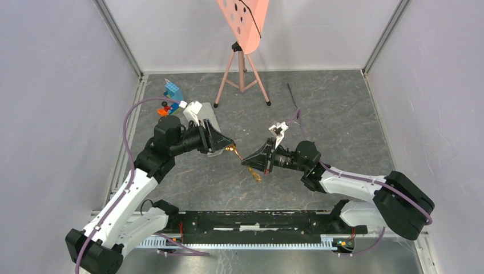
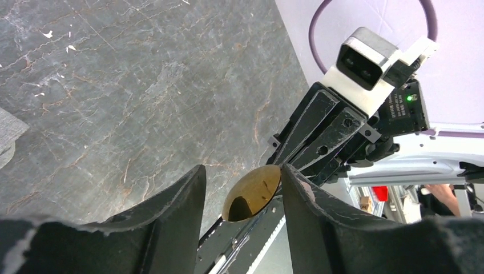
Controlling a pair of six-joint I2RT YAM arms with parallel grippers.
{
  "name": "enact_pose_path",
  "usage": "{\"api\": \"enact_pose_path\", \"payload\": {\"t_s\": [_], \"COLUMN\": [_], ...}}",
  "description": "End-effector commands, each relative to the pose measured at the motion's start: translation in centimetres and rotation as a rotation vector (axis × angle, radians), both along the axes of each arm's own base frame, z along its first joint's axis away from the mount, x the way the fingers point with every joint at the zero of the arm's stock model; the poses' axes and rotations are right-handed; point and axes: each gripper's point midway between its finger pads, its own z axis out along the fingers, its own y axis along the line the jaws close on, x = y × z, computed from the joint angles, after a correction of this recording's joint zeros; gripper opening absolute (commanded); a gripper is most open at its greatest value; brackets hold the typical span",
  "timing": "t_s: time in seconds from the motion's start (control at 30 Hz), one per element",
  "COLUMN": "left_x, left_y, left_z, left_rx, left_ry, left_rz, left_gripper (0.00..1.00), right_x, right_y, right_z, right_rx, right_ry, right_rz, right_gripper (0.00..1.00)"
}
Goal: Fold the napkin into a case and place the utensils inside
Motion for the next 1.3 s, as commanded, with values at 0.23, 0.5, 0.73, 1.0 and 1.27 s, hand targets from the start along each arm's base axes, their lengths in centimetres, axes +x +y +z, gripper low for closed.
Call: {"api": "enact_pose_path", "payload": {"t_s": [0.23,0.5,0.73,1.0,1.27], "left_x": [1.1,1.1,1.8,2.8,8.4], "left_y": [1.4,2.2,2.4,4.0,10.7], "left_z": [3.0,3.7,4.4,4.0,2.2], "left_rx": [-0.194,-0.264,-0.229,-0.038,0.625], "left_ry": [-0.146,-0.209,-0.247,-0.379,-0.734], "left_rz": [0.169,0.221,0.239,0.273,0.335], "left_gripper": [0.64,0.54,0.41,0.02,0.02], "right_x": [0.6,0.7,0.6,2.4,7.6], "right_y": [0.9,1.4,2.2,3.5,5.8], "right_z": [4.2,4.9,4.8,3.6,-2.0], "right_rx": [0.194,0.233,0.234,0.173,-0.072], "right_ry": [0.076,0.121,0.142,0.161,0.109], "right_rz": [-0.001,0.020,0.042,-0.014,-0.159], "right_gripper": [0.00,0.00,0.00,0.02,0.52]}}
